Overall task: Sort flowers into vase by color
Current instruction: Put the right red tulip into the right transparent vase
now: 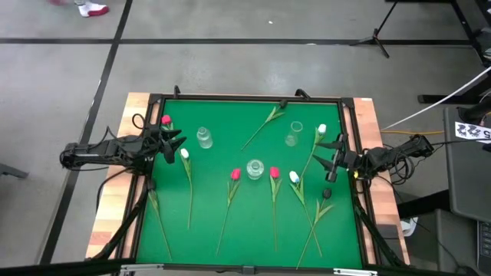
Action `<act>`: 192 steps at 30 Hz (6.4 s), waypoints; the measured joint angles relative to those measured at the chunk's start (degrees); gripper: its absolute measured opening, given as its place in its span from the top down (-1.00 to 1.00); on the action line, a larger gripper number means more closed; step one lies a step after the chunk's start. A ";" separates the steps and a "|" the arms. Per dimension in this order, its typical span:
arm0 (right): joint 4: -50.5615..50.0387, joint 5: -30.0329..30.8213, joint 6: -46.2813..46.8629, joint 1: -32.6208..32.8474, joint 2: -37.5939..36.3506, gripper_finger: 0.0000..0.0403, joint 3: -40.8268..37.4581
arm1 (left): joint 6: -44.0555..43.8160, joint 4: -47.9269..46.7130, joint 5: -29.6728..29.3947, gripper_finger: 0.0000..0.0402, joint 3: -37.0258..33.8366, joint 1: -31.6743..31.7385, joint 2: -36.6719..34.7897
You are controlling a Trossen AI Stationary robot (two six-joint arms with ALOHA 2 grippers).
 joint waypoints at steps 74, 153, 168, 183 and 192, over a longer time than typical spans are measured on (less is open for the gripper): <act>-41.48 -41.24 59.07 5.64 69.78 -0.04 69.99 | -17.95 -3.94 -0.02 -0.15 0.02 0.02 0.02; -54.51 -31.64 93.98 -4.60 109.55 0.71 70.03 | -14.72 -12.02 -0.02 -0.15 0.02 0.01 0.15; -53.77 -26.95 96.45 -4.44 107.59 0.97 70.05 | -14.60 -12.00 -0.02 -0.15 0.02 0.02 0.15; -71.38 -7.01 101.54 -4.44 92.03 0.97 70.12 | -14.45 -13.33 -0.02 -0.15 0.02 0.02 0.15; -74.83 27.17 93.74 -4.48 76.62 0.96 70.12 | -14.53 -13.29 -0.02 -0.15 0.02 0.01 0.15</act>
